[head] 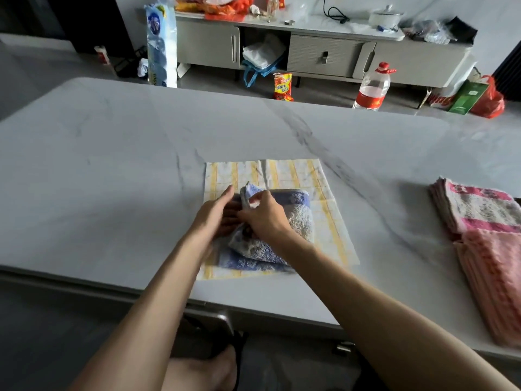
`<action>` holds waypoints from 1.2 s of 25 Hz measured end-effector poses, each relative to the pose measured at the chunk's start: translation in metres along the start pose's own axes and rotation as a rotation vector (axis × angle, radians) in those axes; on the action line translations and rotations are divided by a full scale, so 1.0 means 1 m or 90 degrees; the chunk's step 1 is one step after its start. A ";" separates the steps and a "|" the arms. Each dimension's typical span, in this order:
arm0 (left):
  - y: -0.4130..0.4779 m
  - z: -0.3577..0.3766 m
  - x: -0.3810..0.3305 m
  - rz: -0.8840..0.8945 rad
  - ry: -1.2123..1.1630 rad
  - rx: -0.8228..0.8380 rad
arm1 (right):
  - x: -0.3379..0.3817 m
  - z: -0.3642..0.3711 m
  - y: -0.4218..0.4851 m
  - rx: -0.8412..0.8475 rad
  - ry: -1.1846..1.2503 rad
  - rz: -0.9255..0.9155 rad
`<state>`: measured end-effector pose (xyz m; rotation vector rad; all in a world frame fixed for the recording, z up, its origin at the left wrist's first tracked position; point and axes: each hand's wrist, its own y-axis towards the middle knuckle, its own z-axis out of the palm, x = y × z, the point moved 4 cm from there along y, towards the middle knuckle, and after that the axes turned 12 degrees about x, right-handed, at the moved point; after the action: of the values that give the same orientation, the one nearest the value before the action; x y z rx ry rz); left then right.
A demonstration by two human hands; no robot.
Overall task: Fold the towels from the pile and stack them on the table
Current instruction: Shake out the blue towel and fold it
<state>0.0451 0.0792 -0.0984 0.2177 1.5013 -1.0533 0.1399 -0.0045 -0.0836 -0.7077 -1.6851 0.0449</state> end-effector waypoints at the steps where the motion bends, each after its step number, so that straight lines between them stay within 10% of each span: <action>1: 0.003 -0.002 0.002 -0.006 -0.014 0.016 | 0.001 0.004 0.001 -0.001 -0.007 -0.012; 11: -0.002 -0.003 0.002 0.061 0.157 -0.115 | 0.001 0.008 -0.011 0.065 -0.075 -0.071; 17: -0.024 0.016 -0.010 0.359 0.789 -0.342 | -0.016 -0.044 -0.038 -0.176 -0.600 -0.200; 22: -0.005 0.021 0.033 0.239 0.964 -0.079 | -0.055 -0.038 -0.020 -0.064 -0.612 -0.135; 30: -0.005 0.020 0.036 0.187 0.968 -0.049 | -0.049 -0.055 -0.036 -0.157 -0.469 -0.165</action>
<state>0.0466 0.0471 -0.1242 1.3545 2.6812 -0.4813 0.1771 -0.0757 -0.0980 -0.6908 -2.5121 -0.0986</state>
